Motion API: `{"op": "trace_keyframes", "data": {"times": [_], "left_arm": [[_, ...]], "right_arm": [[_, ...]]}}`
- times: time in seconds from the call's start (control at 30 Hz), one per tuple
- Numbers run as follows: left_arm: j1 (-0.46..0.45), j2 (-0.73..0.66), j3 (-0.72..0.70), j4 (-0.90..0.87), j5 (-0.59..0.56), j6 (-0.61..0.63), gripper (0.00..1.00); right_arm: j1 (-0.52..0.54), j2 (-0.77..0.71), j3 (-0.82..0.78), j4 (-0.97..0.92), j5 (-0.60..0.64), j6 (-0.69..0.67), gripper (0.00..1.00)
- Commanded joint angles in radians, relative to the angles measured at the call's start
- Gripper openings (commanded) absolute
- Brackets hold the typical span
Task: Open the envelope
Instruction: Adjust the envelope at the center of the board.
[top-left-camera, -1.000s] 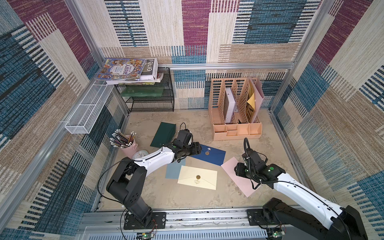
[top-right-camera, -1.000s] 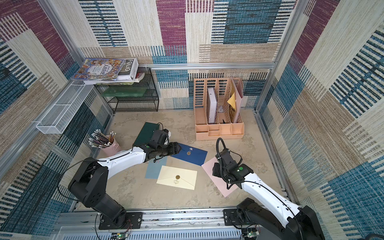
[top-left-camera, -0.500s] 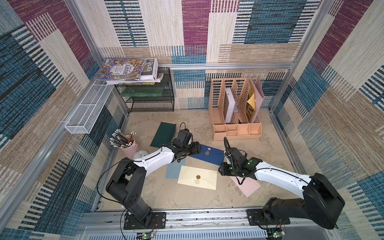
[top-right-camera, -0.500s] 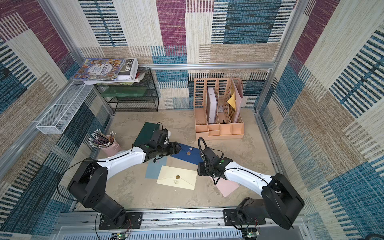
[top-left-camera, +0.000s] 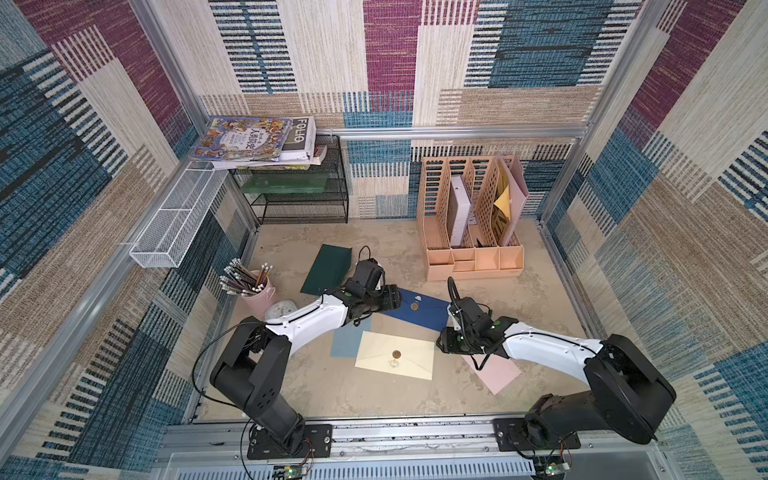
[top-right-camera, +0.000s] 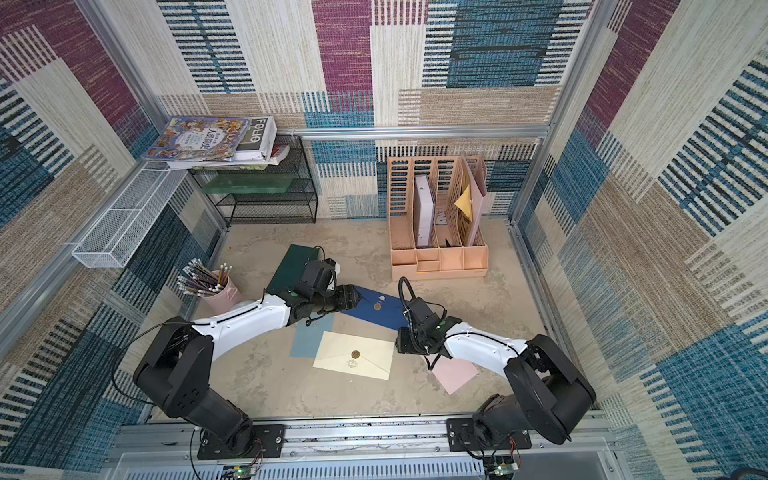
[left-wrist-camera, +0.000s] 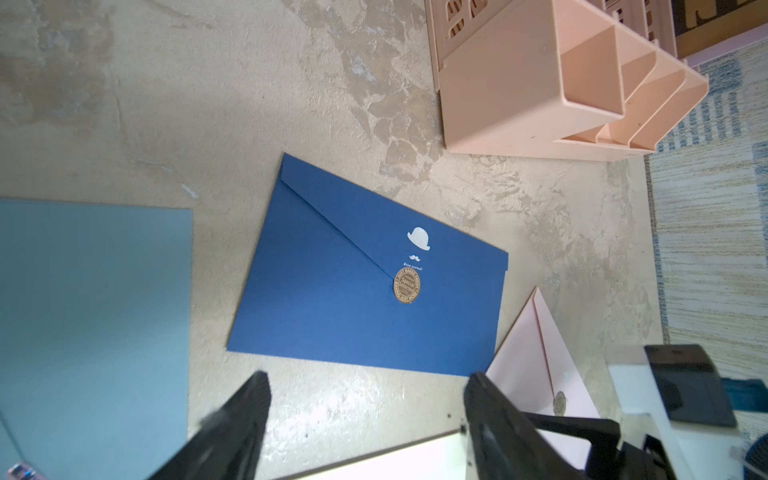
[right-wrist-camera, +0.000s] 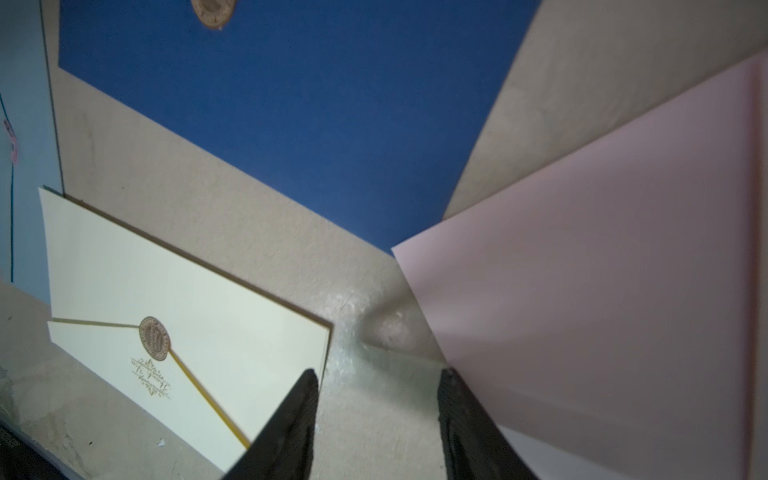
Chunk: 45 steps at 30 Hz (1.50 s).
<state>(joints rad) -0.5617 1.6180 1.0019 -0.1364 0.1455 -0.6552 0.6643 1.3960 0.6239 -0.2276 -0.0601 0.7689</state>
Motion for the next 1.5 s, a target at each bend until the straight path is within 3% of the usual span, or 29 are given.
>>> {"op": "trace_keyframes", "data": {"times": [0.0,0.23,0.47,0.63,1.1,1.47], "left_arm": [[0.002,-0.006,0.0,0.0,-0.011,-0.003,0.76],[0.002,0.004,0.0,0.012,0.0,-0.009,0.76],[0.012,0.057,0.043,0.009,0.004,0.006,0.76],[0.026,0.099,0.085,0.024,0.065,-0.019,0.76],[0.008,0.123,-0.06,0.225,0.231,-0.233,0.75],[-0.006,0.113,-0.076,0.189,0.231,-0.251,0.74]], "right_arm": [[-0.033,-0.017,-0.018,-0.069,0.031,-0.014,0.5],[-0.11,-0.068,-0.021,-0.115,0.061,-0.063,0.51],[-0.102,-0.063,0.057,-0.042,-0.008,-0.101,0.52],[-0.108,0.045,0.189,-0.015,-0.018,-0.151,0.54],[-0.219,0.464,0.574,-0.01,-0.07,-0.349,0.55],[-0.228,0.552,0.579,0.018,-0.091,-0.356,0.54]]}}
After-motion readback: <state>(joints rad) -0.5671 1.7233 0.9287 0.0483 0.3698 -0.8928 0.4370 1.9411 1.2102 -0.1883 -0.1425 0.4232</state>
